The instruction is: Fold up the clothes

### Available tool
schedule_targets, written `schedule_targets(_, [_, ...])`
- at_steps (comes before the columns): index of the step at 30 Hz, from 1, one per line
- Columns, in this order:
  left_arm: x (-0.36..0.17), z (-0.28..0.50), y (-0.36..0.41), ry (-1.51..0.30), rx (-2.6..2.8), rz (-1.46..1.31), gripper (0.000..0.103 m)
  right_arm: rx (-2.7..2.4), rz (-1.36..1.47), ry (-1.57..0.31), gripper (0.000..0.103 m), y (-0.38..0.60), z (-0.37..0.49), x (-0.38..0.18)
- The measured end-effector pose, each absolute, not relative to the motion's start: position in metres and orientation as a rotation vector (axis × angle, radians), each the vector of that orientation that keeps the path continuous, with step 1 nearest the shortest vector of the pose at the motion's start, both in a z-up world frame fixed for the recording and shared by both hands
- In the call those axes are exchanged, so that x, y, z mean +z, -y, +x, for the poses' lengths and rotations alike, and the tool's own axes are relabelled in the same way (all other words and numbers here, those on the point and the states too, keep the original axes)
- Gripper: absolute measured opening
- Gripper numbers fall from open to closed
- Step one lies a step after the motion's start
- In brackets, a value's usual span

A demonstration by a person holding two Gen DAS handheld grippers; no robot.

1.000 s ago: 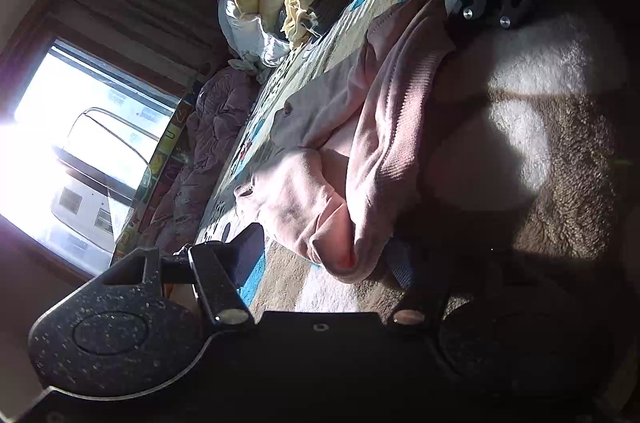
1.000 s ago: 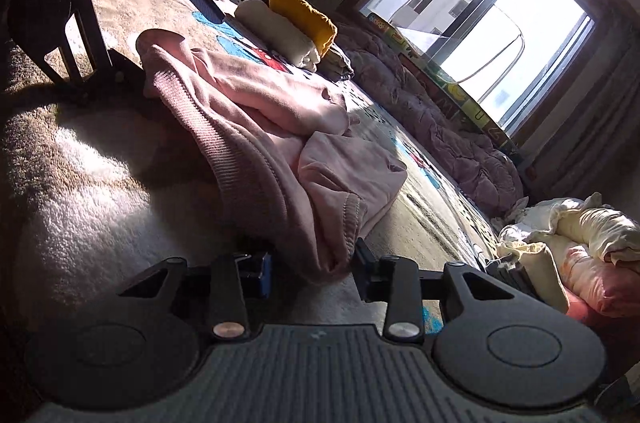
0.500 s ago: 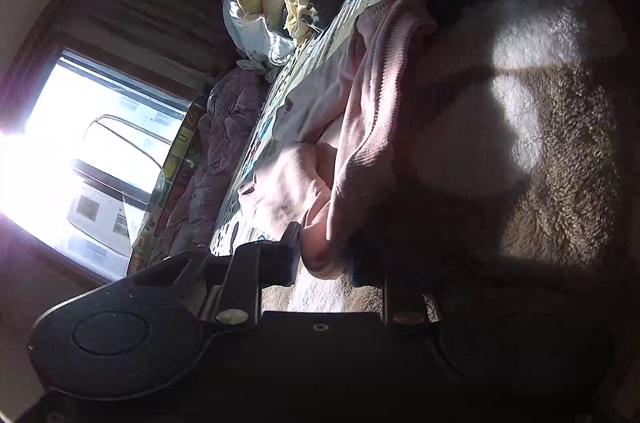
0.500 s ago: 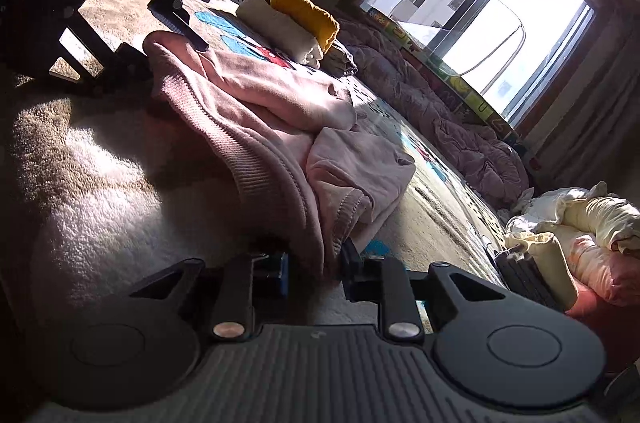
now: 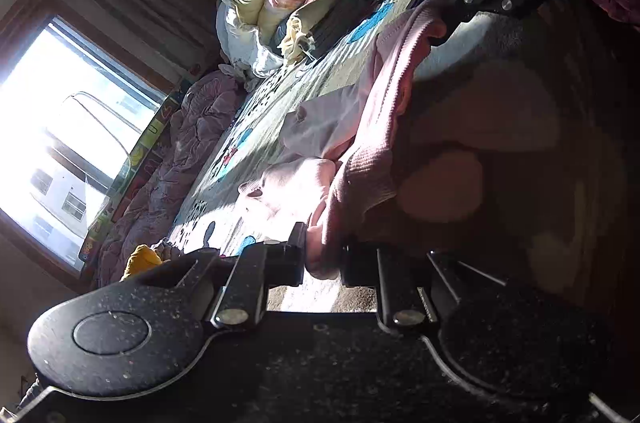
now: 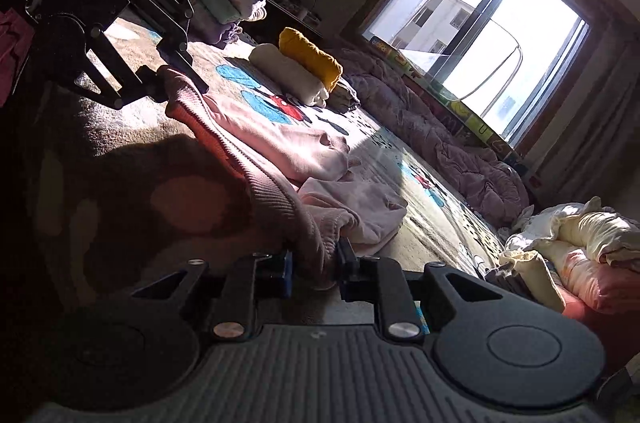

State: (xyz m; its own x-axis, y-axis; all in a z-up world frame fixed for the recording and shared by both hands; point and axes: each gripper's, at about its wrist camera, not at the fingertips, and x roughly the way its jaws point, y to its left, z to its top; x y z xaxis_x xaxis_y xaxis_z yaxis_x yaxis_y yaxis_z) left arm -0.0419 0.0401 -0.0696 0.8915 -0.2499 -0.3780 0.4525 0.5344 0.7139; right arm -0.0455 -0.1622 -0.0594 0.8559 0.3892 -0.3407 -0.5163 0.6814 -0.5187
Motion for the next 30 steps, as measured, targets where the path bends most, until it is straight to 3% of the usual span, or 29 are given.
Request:
schedule_targets(7, [-0.036,-0.004,-0.054,-0.283,-0.488,0.589,0.019,0.514,-0.383,-0.189,0.022,0.183,-0.011,-0.035])
schedule_targets(12, [-0.010,0.067,-0.082,-0.347,-0.528,0.171,0.019,0.525,-0.143,-0.210,0.023,0.201,0.033,-0.016])
schedule_targets(19, [-0.029,0.138,-0.116,-0.460,-0.584,-0.243,0.019,0.590,0.201,-0.355,0.020,0.229,0.127,-0.029])
schedule_targets(30, [-0.044,0.226,-0.146,-0.513,-0.598,-0.499,0.015,0.688,0.510,-0.467,0.016,0.242,0.240,-0.048])
